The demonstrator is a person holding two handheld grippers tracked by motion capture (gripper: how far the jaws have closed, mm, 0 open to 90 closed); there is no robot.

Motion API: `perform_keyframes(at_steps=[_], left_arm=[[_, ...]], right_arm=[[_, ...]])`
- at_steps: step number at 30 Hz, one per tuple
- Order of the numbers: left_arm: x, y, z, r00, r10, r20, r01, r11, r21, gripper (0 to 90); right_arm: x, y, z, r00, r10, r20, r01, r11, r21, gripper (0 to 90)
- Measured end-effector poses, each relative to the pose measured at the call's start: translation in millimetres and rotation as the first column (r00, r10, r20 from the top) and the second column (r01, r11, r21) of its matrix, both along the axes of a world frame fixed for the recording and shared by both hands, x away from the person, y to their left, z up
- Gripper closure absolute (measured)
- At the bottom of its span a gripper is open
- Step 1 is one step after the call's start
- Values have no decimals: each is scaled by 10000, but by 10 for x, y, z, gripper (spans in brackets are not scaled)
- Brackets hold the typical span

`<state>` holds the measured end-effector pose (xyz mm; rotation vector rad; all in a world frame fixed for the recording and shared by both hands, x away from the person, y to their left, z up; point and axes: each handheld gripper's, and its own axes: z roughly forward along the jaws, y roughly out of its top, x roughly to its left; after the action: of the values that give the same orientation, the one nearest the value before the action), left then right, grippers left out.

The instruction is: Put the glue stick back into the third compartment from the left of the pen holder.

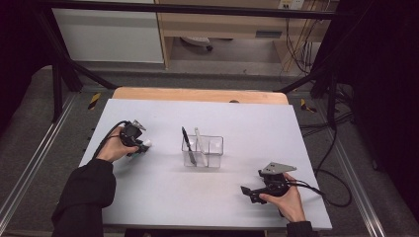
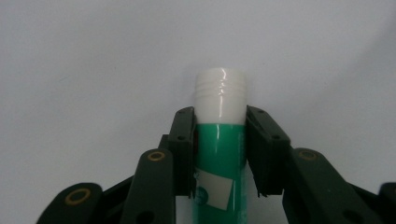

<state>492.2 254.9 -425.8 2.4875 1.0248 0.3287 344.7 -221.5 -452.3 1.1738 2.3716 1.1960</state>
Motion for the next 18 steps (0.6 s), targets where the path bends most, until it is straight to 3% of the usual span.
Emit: perform_keyframes(at_steps=[18], left_arm=[[-49, 102, 50, 9997, 228, -121, -230, 9996, -170, 654]], right_arm=[[0, 1, 1, 10000, -1, -14, 1, 10000, 29, 53]])
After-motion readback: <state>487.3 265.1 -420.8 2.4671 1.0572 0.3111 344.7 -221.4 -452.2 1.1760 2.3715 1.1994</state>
